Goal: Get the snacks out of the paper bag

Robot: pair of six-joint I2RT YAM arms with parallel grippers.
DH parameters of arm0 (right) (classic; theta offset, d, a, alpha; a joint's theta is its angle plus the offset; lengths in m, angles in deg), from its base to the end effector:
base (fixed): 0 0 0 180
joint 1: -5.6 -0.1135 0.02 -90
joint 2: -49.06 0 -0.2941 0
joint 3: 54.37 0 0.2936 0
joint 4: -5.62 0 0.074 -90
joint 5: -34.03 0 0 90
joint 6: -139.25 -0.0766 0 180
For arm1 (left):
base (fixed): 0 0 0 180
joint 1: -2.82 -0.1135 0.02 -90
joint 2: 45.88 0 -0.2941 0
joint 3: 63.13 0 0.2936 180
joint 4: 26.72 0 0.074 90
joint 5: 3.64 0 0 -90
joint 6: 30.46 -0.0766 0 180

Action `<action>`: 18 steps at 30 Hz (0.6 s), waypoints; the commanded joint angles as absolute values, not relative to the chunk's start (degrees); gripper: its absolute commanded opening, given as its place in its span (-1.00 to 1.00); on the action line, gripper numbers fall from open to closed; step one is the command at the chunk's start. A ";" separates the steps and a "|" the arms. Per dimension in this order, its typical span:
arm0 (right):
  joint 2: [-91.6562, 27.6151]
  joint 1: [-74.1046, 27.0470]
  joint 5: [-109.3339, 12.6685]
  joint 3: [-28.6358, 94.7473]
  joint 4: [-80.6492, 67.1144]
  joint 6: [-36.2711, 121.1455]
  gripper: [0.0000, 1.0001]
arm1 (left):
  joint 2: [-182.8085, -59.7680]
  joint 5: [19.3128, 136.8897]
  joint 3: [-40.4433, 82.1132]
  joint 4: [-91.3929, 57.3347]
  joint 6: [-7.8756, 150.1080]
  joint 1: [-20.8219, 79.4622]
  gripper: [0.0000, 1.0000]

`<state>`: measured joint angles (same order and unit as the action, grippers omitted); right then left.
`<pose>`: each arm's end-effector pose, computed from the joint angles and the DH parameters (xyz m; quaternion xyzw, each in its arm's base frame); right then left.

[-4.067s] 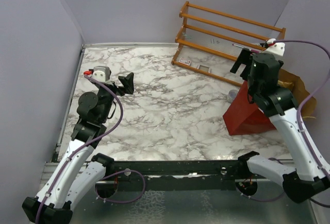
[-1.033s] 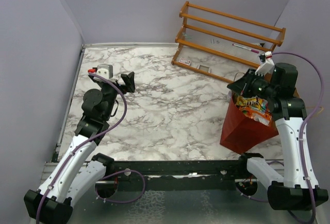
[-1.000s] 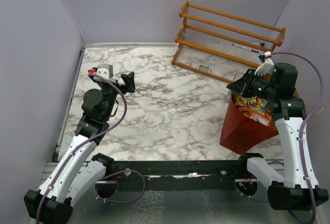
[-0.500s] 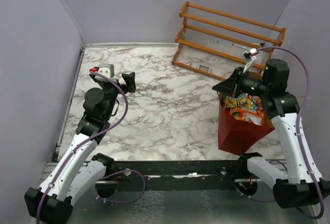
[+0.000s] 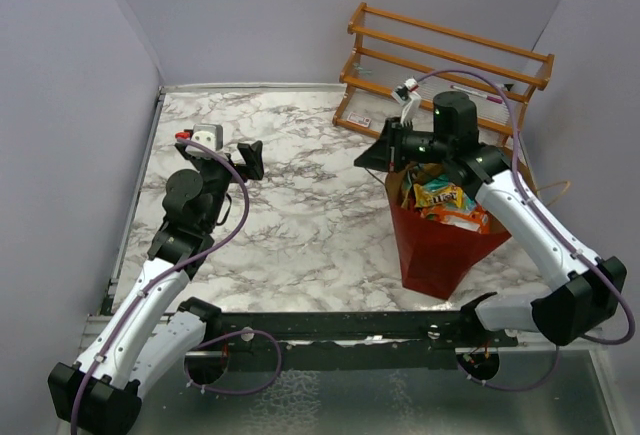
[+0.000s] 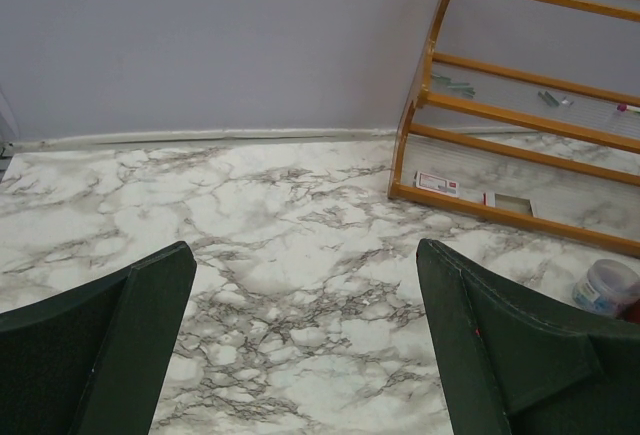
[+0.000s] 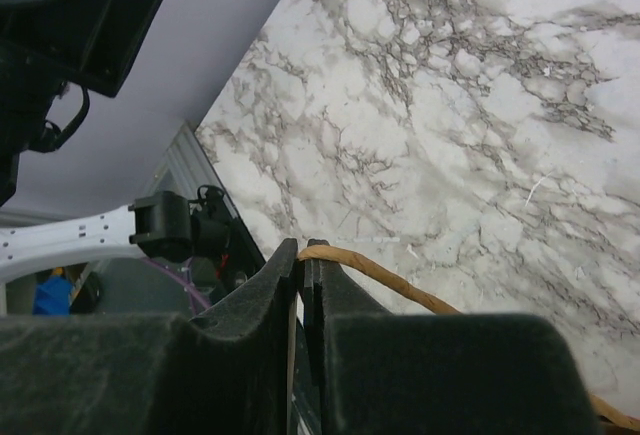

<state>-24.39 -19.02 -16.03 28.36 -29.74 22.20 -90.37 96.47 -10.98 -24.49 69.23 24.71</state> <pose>0.2933 0.1885 0.3844 -0.1638 0.8011 0.4776 0.3215 0.2369 -0.0807 0.3729 0.0064 0.6733 -0.1435 0.7253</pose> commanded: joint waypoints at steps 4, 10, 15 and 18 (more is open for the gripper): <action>-33.01 -22.35 -23.26 40.21 -23.24 19.27 -0.77 | -90.23 96.64 -10.24 -25.38 69.43 25.07 0.91; -33.77 -22.35 -27.78 45.07 -31.79 25.02 -0.40 | -90.16 96.21 -10.09 -25.31 69.47 25.06 0.92; -26.41 -22.40 -32.97 40.76 -38.68 29.71 0.07 | -89.73 95.51 -10.11 -25.43 69.90 25.07 0.92; -21.40 -22.35 -35.65 37.60 -44.25 31.50 0.31 | -89.72 94.93 -9.90 -25.39 70.20 25.11 0.92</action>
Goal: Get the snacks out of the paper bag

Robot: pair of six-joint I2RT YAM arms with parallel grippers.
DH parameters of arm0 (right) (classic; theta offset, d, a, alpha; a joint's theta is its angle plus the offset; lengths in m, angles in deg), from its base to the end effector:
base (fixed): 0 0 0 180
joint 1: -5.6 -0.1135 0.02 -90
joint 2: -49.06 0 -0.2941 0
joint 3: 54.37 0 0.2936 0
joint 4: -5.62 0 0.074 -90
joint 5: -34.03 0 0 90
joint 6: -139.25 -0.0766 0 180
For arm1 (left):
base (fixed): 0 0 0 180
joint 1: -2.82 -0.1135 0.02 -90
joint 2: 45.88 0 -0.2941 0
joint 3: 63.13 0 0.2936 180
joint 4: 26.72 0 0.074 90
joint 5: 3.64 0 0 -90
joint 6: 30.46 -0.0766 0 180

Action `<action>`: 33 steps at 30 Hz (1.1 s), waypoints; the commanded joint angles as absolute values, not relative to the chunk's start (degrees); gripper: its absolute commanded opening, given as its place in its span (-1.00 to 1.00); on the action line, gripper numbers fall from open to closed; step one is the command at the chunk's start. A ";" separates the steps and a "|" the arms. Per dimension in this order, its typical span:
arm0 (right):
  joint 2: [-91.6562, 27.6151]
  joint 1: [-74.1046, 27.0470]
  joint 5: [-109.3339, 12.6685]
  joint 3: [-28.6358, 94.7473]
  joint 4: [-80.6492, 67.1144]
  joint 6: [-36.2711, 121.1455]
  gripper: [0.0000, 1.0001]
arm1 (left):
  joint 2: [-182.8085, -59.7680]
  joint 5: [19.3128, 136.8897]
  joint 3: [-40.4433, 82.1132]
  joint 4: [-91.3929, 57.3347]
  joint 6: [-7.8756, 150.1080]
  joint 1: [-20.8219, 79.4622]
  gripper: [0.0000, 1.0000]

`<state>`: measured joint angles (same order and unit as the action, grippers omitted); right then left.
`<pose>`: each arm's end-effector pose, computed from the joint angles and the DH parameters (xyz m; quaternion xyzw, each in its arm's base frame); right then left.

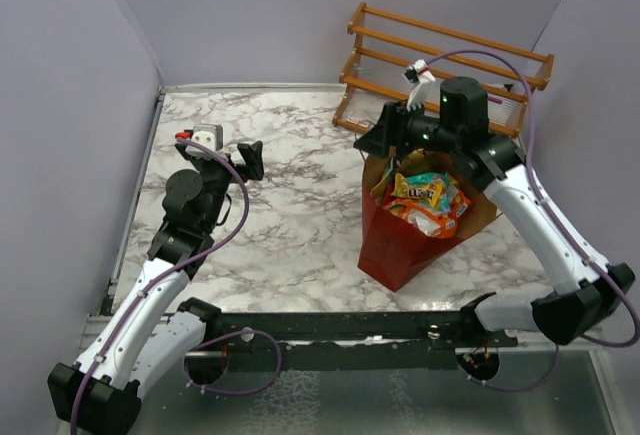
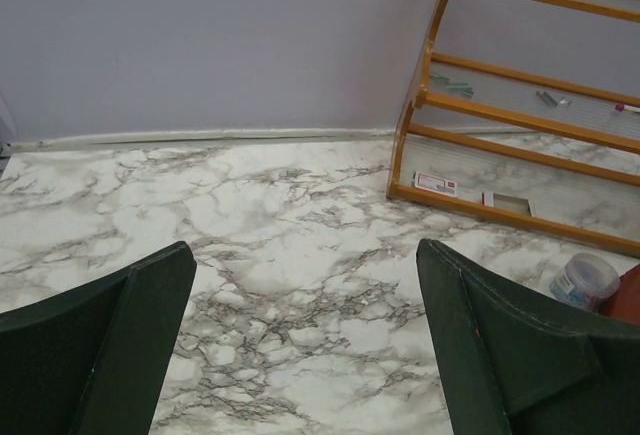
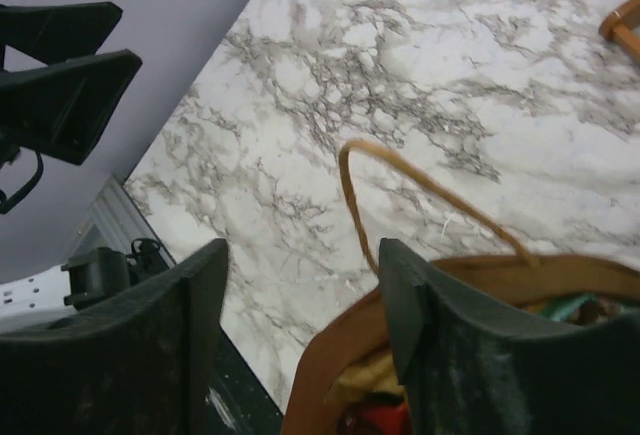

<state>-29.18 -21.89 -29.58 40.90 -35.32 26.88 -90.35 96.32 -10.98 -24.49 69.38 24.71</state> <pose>0.3135 0.2015 0.4296 -0.1608 0.8097 0.3973 0.4008 0.2368 -0.0809 0.3730 0.0065 0.6732 -0.1453 0.7250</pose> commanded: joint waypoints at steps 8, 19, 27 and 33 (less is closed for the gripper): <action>-8.03 -22.35 -49.55 36.33 -59.32 35.07 0.81 | -89.71 93.40 -9.50 -24.98 70.87 25.17 0.92; 11.92 -22.35 -77.51 36.97 -67.09 26.70 0.80 | -89.44 94.63 -9.67 -24.77 70.39 25.14 0.93; 23.42 -22.35 -90.63 33.43 -73.19 14.94 0.63 | -89.30 95.40 -9.74 -24.67 70.21 25.15 0.93; 27.09 -22.35 -82.42 23.70 -64.24 9.50 0.59 | -90.08 96.42 -10.03 -24.57 70.03 25.14 0.94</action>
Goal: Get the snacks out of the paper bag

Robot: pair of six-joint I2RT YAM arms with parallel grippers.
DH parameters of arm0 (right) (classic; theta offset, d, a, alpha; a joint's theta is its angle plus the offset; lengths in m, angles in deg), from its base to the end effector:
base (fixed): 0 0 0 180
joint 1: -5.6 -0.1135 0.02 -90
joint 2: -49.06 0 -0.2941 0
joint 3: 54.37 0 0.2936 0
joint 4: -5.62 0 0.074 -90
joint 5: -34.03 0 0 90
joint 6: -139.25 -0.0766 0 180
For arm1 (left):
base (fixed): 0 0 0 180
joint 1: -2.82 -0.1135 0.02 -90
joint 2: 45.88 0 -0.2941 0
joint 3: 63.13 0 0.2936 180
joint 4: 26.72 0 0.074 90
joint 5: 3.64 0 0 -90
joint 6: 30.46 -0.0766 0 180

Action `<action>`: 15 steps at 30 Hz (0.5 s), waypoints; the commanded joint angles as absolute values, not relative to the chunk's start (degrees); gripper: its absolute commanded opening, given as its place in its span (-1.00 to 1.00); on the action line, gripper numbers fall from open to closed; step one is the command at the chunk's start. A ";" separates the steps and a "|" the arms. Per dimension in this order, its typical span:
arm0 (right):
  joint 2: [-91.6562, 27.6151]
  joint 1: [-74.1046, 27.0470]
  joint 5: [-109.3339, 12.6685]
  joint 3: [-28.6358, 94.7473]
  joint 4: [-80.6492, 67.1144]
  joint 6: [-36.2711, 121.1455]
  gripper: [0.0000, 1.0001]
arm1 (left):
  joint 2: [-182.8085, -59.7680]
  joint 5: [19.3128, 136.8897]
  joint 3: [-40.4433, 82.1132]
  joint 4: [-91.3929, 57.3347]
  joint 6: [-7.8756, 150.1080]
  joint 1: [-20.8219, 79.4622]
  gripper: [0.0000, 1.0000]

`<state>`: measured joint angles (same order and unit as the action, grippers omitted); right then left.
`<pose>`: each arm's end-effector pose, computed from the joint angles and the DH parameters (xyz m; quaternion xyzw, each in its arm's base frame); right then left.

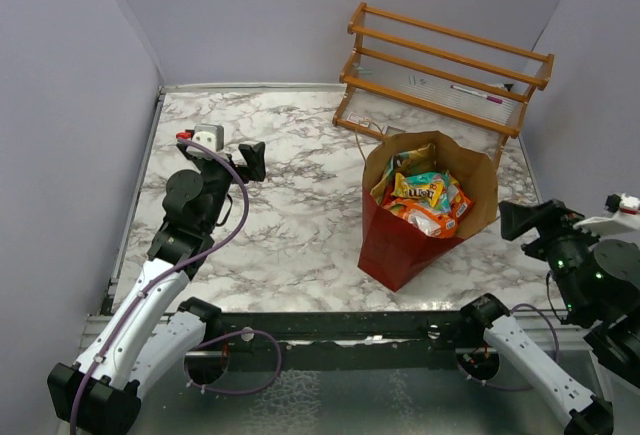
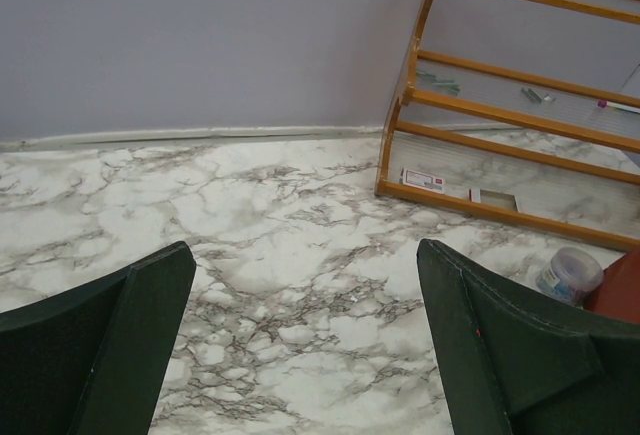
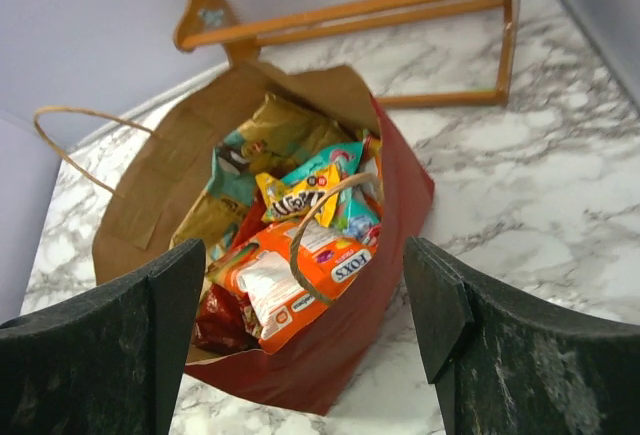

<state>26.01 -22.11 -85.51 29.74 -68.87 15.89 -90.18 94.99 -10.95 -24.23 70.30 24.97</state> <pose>0.0426 -0.0203 0.4529 0.1952 0.7503 0.1320 0.6177 0.2353 -0.0834 0.3732 0.0112 0.6734 -0.1603 0.7216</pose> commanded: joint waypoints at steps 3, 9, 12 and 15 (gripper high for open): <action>27.13 -22.35 -79.13 19.35 -59.40 8.05 0.56 | -90.89 96.47 -9.68 -24.17 69.86 25.14 0.94; 27.49 -22.35 -79.74 11.82 -48.35 7.97 0.39 | -91.10 95.96 -9.67 -24.16 70.04 25.15 0.94; 28.11 -22.35 -79.98 7.63 -41.12 8.04 0.20 | -91.19 95.98 -9.78 -24.27 70.05 25.19 0.94; 27.87 -22.35 -79.85 5.82 -34.73 10.23 0.16 | -91.44 95.98 -9.80 -24.26 70.06 25.28 0.94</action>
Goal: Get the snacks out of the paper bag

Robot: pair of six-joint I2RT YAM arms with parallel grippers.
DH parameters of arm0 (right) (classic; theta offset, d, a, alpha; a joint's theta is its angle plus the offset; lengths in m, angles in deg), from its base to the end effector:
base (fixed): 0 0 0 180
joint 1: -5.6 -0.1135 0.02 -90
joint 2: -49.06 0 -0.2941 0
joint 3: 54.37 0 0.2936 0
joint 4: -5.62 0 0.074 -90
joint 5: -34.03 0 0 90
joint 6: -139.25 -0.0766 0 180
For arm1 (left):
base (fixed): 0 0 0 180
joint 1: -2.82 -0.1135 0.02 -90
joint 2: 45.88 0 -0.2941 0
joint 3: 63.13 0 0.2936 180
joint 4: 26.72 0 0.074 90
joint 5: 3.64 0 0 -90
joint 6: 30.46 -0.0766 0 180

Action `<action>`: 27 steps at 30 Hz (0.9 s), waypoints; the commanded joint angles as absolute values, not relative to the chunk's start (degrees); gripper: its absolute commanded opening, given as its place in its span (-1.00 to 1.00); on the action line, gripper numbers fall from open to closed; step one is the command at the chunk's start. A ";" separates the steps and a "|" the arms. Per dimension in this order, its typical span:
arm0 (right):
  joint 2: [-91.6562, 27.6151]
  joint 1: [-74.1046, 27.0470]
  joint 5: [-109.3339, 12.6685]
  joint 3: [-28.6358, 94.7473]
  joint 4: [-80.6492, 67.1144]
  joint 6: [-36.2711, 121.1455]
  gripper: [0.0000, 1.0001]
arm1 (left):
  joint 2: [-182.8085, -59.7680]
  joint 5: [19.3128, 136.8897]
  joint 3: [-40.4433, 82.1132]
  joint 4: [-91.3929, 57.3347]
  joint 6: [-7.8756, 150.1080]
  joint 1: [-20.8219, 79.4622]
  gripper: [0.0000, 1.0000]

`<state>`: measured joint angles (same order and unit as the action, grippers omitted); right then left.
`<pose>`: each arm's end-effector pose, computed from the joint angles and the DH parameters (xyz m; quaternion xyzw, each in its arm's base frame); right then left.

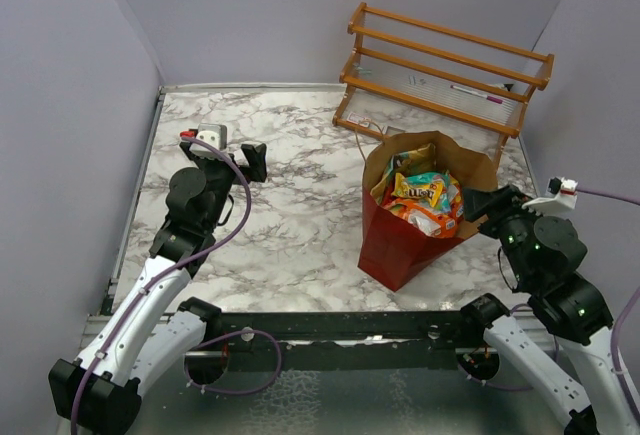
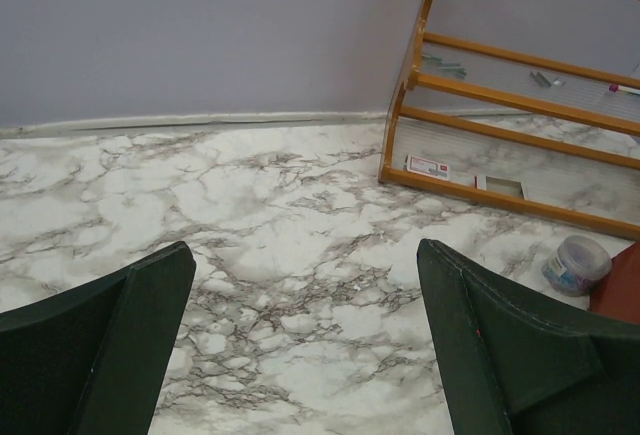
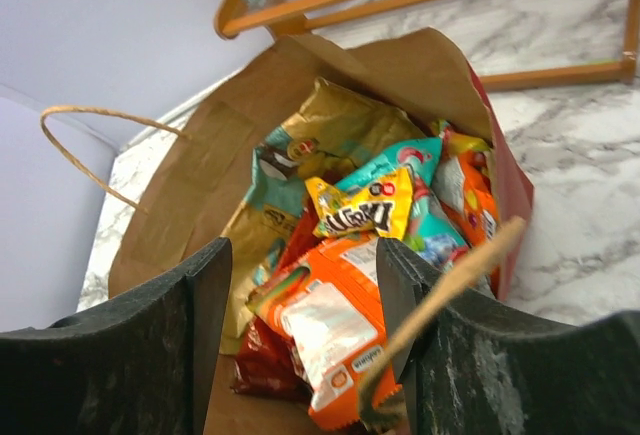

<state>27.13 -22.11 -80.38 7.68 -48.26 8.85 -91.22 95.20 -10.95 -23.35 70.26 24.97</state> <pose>0.1133 0.0237 0.3783 0.2147 0.7498 0.2001 0.5930 0.2399 -0.0849 0.3667 0.0122 0.6855 -0.1548 0.7113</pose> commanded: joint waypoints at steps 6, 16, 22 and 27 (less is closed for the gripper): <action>25.30 -22.35 -82.73 8.21 -32.86 14.97 -0.15 | -91.67 94.63 -9.60 -24.28 70.54 25.65 0.94; 20.65 -22.35 -80.86 12.17 -29.07 23.94 -0.66 | -91.34 94.98 -9.49 -24.07 70.74 25.67 0.93; 14.35 -22.35 -72.88 16.71 -25.07 31.61 -0.64 | -91.52 95.08 -9.49 -24.08 70.87 25.67 0.93; 6.38 -22.35 -65.33 21.03 -23.18 32.35 -0.65 | -91.33 95.51 -9.50 -24.02 70.74 25.67 0.93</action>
